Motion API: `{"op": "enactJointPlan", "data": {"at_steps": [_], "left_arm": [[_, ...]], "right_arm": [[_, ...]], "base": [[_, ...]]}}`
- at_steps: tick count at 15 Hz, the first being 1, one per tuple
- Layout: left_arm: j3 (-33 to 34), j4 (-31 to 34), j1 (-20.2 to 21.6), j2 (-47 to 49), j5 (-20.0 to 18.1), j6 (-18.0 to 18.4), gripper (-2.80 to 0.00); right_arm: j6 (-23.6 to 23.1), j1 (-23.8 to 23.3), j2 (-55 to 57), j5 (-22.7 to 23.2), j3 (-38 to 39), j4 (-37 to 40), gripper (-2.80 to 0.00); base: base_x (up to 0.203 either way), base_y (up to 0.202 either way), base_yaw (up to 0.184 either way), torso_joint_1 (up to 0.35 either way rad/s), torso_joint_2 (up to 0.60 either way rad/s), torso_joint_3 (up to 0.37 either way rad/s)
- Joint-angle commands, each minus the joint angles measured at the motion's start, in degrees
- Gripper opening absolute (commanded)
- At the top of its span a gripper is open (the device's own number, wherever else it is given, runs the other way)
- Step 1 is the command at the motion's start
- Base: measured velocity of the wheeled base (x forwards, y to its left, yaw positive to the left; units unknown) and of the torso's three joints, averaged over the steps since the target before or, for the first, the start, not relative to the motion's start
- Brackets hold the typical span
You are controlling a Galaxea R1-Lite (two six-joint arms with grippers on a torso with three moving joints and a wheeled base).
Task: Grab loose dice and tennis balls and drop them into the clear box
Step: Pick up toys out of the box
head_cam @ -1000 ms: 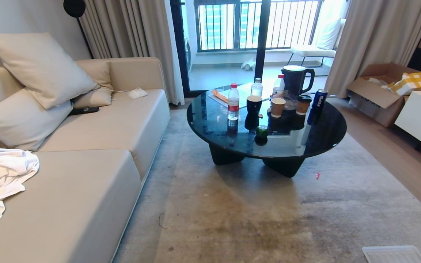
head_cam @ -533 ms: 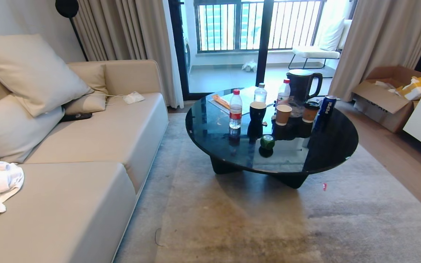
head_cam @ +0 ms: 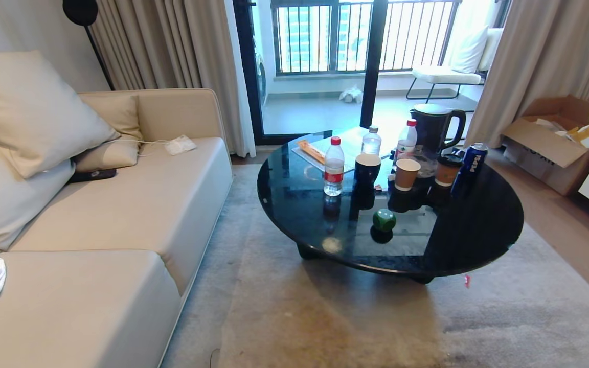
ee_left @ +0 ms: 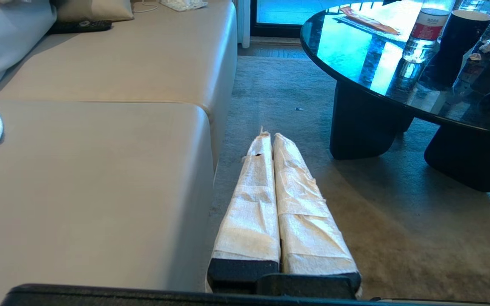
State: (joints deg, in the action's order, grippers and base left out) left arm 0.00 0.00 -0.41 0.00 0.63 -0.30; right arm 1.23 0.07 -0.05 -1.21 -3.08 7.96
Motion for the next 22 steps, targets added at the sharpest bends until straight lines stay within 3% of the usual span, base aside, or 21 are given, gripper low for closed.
{"op": "enactJointPlan", "data": {"at_steps": [1, 14, 22], "left_arm": [[0.0, 0.0, -0.02, 0.0, 0.07, 0.02, -2.8], [0.0, 0.09, -0.02, 0.0, -0.02, -0.12, -2.8], [0.0, 0.18, -0.02, 0.0, 0.16, -0.75, -2.8]], "right_arm": [[0.0, 0.01, 0.05, -0.02, 0.01, 0.04, -2.8], [0.0, 0.01, 0.05, -0.02, 0.01, 0.04, -2.8], [0.0, 0.01, 0.05, -0.02, 0.01, 0.04, -2.8]], "base": [[0.18, 0.0, 0.001, 0.004, 0.0, 0.002], [0.18, 0.0, -0.001, 0.003, 0.0, 0.002], [0.011, 0.0, 0.0, 0.001, 0.0, 0.0]]}}
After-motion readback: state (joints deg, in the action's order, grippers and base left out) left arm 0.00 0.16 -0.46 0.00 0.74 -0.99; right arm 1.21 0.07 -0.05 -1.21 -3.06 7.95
